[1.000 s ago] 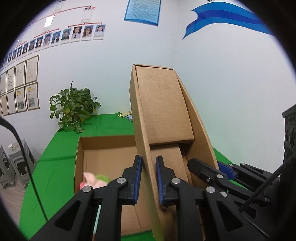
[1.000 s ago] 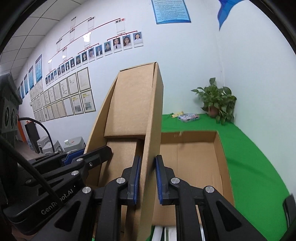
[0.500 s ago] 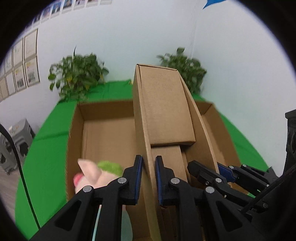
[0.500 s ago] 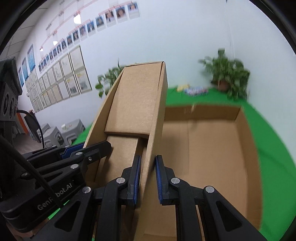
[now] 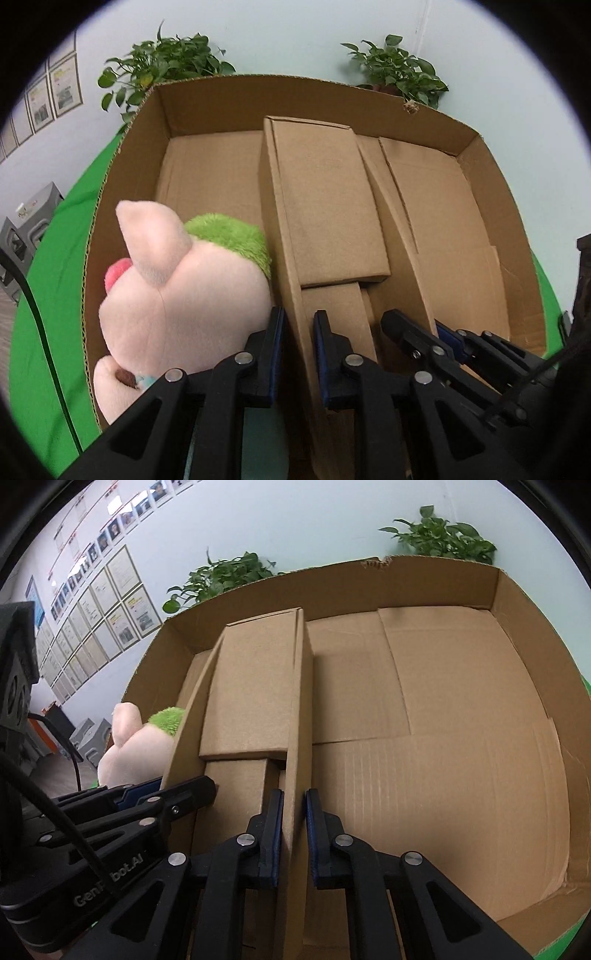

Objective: Organize objects
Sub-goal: 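Carry the cardboard insert with the right gripper and lower it into the box, then open the right gripper and withdraw it from the box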

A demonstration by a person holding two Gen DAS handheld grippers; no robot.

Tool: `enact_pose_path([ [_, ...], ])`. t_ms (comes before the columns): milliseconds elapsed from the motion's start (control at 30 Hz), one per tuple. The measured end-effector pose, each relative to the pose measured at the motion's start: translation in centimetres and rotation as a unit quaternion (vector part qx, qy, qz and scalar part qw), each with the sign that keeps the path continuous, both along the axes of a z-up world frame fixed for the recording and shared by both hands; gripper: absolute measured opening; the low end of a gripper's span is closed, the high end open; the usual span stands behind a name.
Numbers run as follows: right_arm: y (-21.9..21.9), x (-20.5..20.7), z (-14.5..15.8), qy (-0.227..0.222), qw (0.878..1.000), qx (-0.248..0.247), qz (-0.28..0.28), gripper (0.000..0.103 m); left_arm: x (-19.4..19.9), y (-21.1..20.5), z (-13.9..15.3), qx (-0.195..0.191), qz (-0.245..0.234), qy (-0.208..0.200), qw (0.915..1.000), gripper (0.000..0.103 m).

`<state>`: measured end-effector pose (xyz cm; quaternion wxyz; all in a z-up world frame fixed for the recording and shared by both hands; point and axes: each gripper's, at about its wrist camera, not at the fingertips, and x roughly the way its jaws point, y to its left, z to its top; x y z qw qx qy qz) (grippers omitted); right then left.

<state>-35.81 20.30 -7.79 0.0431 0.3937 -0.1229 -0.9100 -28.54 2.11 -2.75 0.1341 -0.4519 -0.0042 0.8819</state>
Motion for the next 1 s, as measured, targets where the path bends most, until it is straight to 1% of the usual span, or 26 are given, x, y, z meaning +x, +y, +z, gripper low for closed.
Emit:
enact_pose_path([
  [67,-0.7,-0.5,-0.4,-0.007,1.0,0.004,-0.008,0.005,0.4,-0.2,0.3,0.001,-0.001,0.0,1.0,0.02],
  [100,0.4,-0.2,-0.7,-0.011,1.0,0.002,-0.008,0.005,0.8,-0.5,0.5,0.01,0.0,0.001,1.0,0.02],
  [167,0.1,-0.6,-1.3,-0.024,1.0,0.01,-0.014,0.004,1.4,-1.6,1.2,0.026,0.015,0.014,0.9995,0.02],
  [200,-0.2,-0.7,-1.6,-0.031,0.999,0.016,-0.017,0.006,2.1,-2.2,1.7,0.03,0.016,0.023,0.9991,0.02],
  [267,-0.6,-0.6,-1.8,-0.036,0.999,0.018,-0.028,0.005,3.5,-3.1,2.8,0.023,0.022,0.048,0.9983,0.02],
  [333,-1.0,-1.0,-2.1,-0.043,0.998,0.019,-0.036,0.006,4.4,-3.7,3.2,0.015,0.026,0.062,0.9976,0.02],
  [400,-2.1,-1.0,-2.2,-0.049,0.998,0.029,-0.034,0.007,5.1,-4.4,3.2,0.003,0.032,0.07,0.9971,0.02],
  [433,-2.7,-1.2,-2.5,-0.052,0.997,0.037,-0.032,0.01,5.4,-4.7,3.1,-0.004,0.036,0.072,0.9967,0.02],
  [500,-3.6,-1.7,-3.0,-0.054,0.996,0.053,-0.037,0.012,5.3,-5.2,2.9,-0.003,0.041,0.07,0.9967,0.02],
  [567,-3.9,-1.5,-3.1,-0.056,0.997,0.048,-0.038,0.013,5.4,-5.7,2.5,-0.001,0.044,0.066,0.9968,0.02],
  [600,-3.8,-1.9,-3.3,-0.057,0.997,0.047,-0.034,0.013,5.6,-5.9,2.4,0.001,0.044,0.069,0.9966,0.02],
  [667,-4.0,-1.3,-2.9,-0.057,0.997,0.048,-0.026,0.013,5.8,-6.0,2.6,0.001,0.047,0.078,0.9958,0.02],
  [700,-3.9,-1.3,-2.9,-0.057,0.997,0.048,-0.024,0.013,6.0,-6.0,2.7,-0.002,0.051,0.083,0.9952,0.022],
  [767,-3.4,-0.9,-2.4,-0.051,0.998,0.039,-0.021,0.028,6.4,-6.1,2.9,-0.007,0.055,0.094,0.994,0.022],
  [833,-2.5,0.2,-1.1,-0.024,0.999,0.038,-0.026,0.071,7.4,-6.0,3.4,-0.006,0.054,0.11,0.9924,0.031],
  [867,-2.3,1.2,-0.2,-0.008,0.999,0.038,-0.028,0.079,7.8,-6.0,3.6,-0.009,0.056,0.12,0.9912,0.041],
  [900,-1.7,2.2,0.5,0.009,0.999,0.038,-0.03,0.089,8.6,-6.0,4.1,-0.014,0.06,0.14,0.9882,0.053],
  [933,-1.1,3.3,1.1,0.024,0.999,0.039,-0.029,0.096,9.3,-5.9,4.5,-0.017,0.065,0.158,0.9851,0.06],
  [967,-0.7,4.5,1.5,0.032,0.998,0.045,-0.025,0.098,10.0,-5.7,4.8,-0.019,0.07,0.176,0.9818,0.077],
  [1000,0.0,5.4,2.2,0.036,0.998,0.049,-0.023,0.1,10.6,-5.5,5.1,-0.02,0.075,0.188,0.979,0.084],
])
